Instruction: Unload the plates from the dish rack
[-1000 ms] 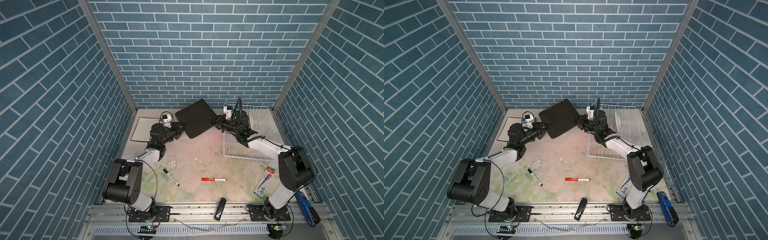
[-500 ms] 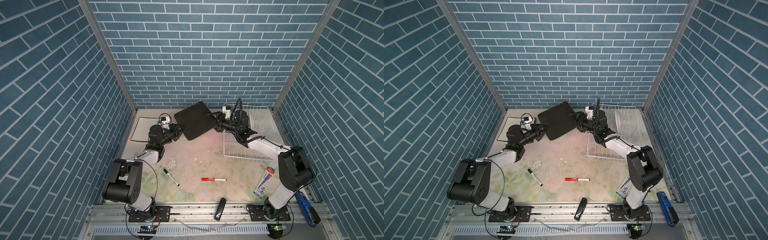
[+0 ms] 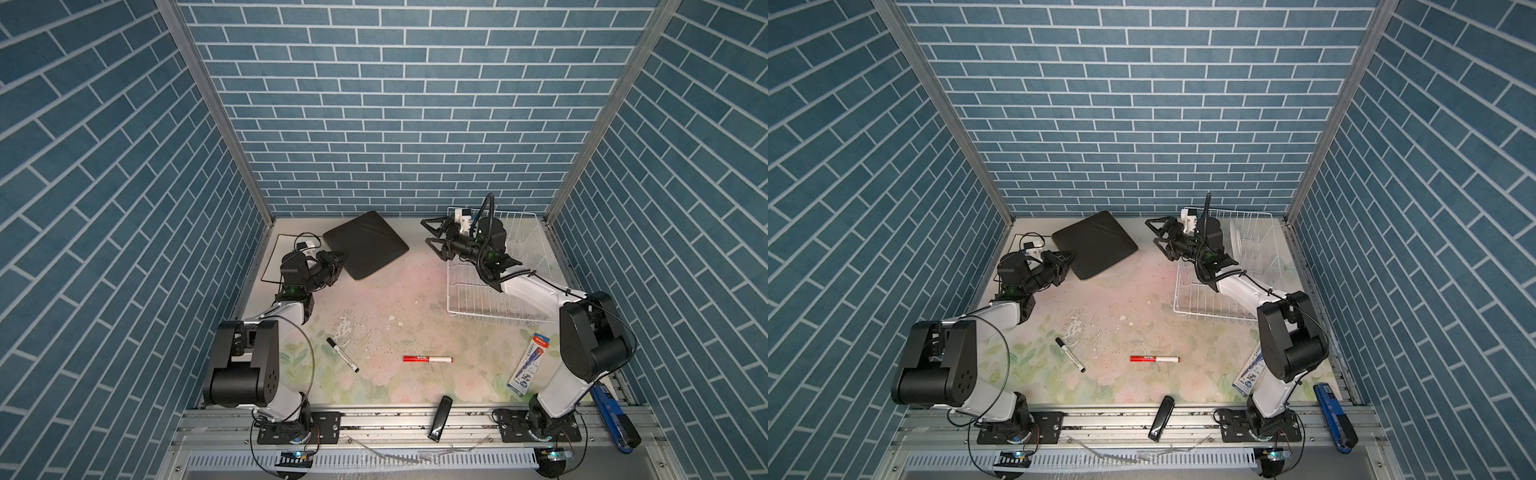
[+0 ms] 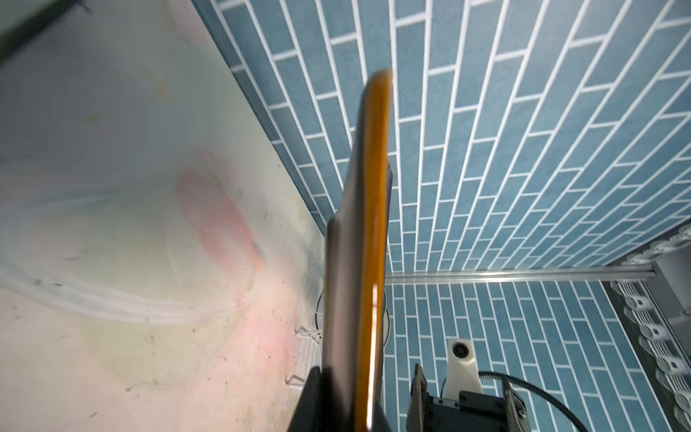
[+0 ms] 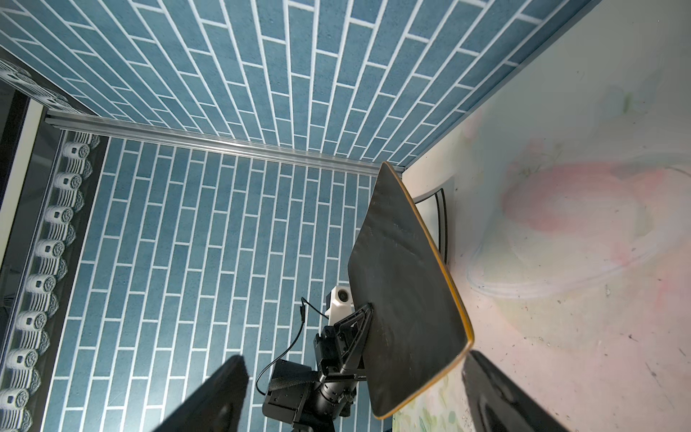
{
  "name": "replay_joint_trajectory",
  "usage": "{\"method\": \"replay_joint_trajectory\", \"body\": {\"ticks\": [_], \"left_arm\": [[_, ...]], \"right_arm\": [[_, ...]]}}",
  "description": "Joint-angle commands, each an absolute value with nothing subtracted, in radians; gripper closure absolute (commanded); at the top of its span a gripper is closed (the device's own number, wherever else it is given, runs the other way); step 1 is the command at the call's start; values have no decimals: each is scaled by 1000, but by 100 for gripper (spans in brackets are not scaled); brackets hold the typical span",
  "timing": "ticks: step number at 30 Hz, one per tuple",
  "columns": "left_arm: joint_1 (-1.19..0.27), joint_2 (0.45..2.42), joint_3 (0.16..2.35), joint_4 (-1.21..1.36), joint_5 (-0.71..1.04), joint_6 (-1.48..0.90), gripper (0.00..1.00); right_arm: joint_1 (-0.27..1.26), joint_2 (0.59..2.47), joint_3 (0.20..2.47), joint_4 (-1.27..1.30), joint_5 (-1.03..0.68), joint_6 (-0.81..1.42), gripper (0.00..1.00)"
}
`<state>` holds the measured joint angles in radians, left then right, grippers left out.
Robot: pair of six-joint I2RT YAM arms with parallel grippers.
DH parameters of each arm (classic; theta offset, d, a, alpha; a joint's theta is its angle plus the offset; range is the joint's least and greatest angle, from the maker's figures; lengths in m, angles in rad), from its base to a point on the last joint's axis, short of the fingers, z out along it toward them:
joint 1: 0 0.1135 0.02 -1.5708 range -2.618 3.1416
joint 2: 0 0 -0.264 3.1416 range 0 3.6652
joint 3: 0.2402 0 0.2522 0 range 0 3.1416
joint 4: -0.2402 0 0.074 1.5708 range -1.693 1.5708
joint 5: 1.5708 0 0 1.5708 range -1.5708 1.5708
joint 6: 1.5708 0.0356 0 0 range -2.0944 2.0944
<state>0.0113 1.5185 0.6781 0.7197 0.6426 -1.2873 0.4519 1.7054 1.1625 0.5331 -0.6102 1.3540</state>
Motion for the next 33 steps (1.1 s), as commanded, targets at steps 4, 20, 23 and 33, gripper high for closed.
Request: {"method": "replay_joint_trajectory", "body": {"ticks": [4,20,23,33], "left_arm": [[72,1482,701,874,623,-1275,100],[246,1483,594,922,414,-1262,100],[291,1489,576,937,380,-1269,100],[324,1544,531,999,229,-1312,100]], "right_arm": [[445,1711,1215,532,-641,1324,8],[446,1742,1368,187,-551,1105,8],[448,1756,1392,160,-546,1099,8],[479,1784,1486,-47,-438,954,2]]}}
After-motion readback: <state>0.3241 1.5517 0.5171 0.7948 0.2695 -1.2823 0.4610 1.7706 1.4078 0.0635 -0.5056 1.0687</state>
